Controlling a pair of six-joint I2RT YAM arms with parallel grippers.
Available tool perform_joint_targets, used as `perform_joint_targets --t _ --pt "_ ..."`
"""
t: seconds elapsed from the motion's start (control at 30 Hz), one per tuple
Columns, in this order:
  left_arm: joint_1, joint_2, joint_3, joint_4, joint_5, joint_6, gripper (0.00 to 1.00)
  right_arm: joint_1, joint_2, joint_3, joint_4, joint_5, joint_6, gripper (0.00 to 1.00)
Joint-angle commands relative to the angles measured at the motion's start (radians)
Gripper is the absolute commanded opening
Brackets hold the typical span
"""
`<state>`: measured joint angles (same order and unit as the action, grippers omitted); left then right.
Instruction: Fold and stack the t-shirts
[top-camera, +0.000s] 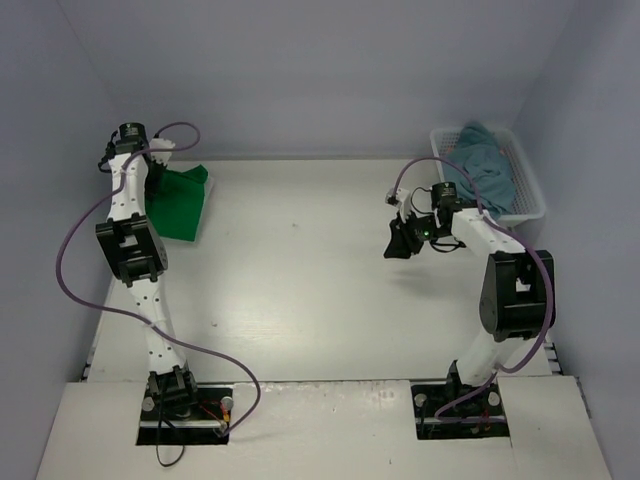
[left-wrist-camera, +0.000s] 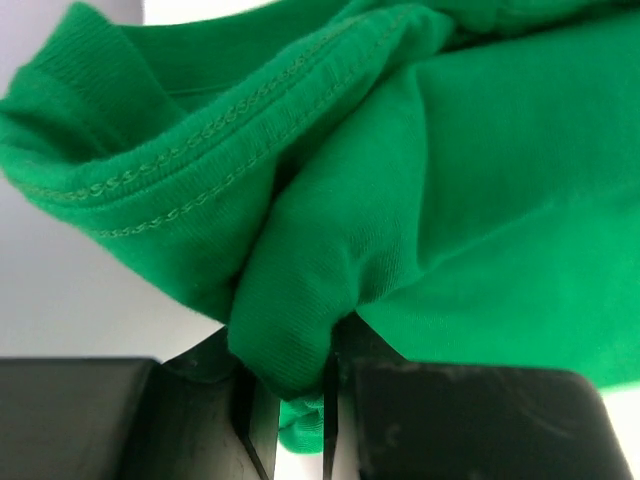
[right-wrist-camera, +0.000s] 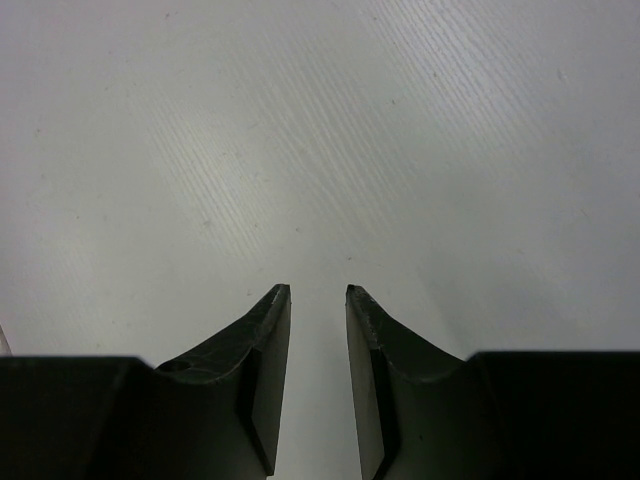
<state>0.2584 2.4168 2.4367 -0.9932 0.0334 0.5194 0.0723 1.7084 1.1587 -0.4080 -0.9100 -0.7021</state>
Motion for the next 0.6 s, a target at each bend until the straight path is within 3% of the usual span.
perform_joint_targets --t 0.0,0.2,0.23,0.27,0.33,0.57 --pt "0.012 -0.027 0.051 0.145 -0.076 -0.025 0.0 -0.008 0.016 0.006 0.011 -0.04 -0.005 0.26" --pt "0.008 -0.005 0.058 0.274 -0.125 -0.048 0.03 -0.016 0.036 0.006 0.012 -0.041 -0.005 0.25" --pt "0.007 0.001 0.062 0.289 -0.138 -0.055 0.07 -0.014 0.034 0.006 0.012 -0.041 -0.004 0.25" --pt "0.007 0.013 0.067 0.294 -0.142 -0.058 0.19 -0.014 0.031 0.006 0.012 -0.041 -0.002 0.26" --pt "0.008 0.028 0.068 0.309 -0.158 -0.067 0.36 -0.016 0.028 0.004 0.012 -0.043 -0.002 0.26" --pt "0.007 0.045 0.022 0.344 -0.185 -0.084 0.5 -0.029 0.037 -0.005 0.011 -0.056 -0.004 0.25"
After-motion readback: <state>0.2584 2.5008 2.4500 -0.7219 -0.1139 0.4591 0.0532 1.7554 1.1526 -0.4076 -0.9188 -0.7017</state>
